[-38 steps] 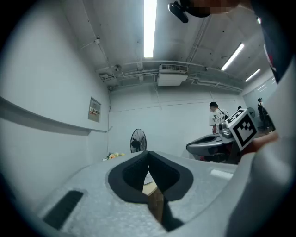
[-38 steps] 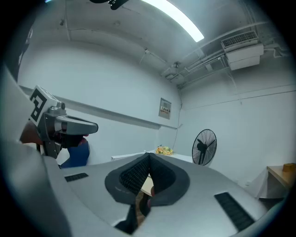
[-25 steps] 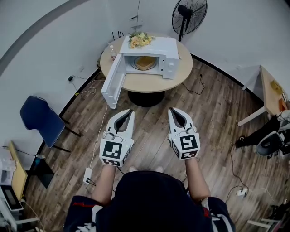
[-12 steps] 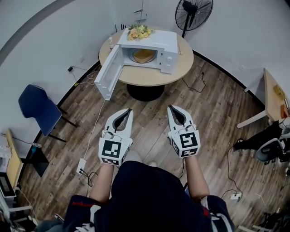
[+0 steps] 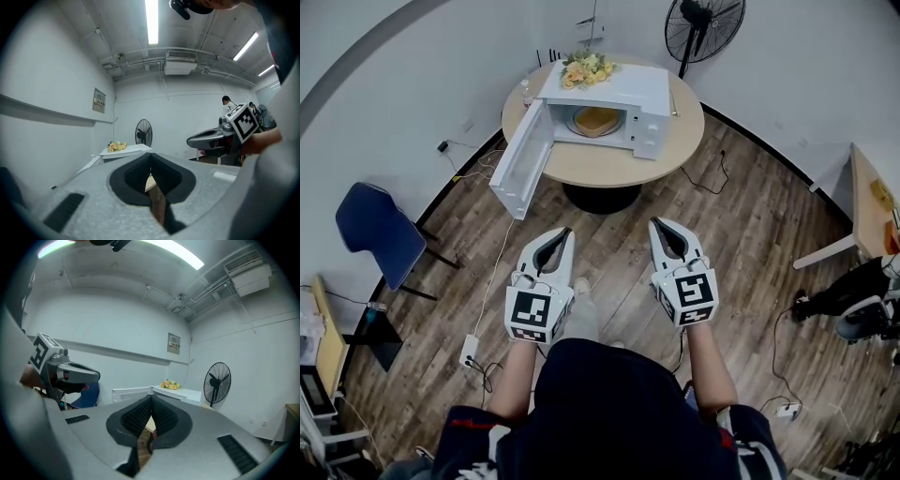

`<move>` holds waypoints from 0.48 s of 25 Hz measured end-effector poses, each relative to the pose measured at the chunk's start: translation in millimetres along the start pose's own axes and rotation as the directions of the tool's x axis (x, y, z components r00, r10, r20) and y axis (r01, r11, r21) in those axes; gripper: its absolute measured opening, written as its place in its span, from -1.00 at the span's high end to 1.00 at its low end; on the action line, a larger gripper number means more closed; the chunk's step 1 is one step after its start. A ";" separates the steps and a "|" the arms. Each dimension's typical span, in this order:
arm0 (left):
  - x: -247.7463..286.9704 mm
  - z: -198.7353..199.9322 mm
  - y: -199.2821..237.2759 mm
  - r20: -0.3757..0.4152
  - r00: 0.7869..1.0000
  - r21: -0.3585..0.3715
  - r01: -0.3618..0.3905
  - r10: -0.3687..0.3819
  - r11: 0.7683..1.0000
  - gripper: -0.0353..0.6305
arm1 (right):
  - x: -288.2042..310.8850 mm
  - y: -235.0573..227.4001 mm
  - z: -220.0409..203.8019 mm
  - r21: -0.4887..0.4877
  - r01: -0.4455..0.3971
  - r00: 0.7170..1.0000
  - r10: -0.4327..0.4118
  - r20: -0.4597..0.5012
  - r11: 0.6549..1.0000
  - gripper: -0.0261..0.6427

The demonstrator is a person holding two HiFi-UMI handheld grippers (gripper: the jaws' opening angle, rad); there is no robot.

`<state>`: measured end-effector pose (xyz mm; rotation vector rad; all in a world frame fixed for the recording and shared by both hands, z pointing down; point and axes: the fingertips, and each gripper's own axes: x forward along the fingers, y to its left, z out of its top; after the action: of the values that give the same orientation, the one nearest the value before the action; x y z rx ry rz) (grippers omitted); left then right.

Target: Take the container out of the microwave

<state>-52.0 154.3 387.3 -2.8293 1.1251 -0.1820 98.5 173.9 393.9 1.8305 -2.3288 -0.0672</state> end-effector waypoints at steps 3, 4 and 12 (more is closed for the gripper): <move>25.7 -3.4 19.9 -0.003 1.000 -0.020 -0.004 0.004 1.000 0.85 | 26.4 -11.6 -0.7 0.005 -0.001 1.000 0.001 -0.004 1.000 0.90; 36.2 -4.1 27.8 0.000 1.000 -0.024 -0.005 0.005 1.000 0.85 | 37.3 -16.0 -0.6 -0.001 -0.002 1.000 0.002 -0.007 1.000 0.90; 120.0 3.3 93.4 0.009 1.000 -0.028 0.028 -0.027 0.999 0.85 | 130.6 -53.5 8.3 0.004 0.011 0.999 -0.011 -0.033 1.000 0.90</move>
<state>-28.3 4.2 381.3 -2.8684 1.0961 -0.1564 118.8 34.1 392.6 1.8322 -2.2994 -0.0335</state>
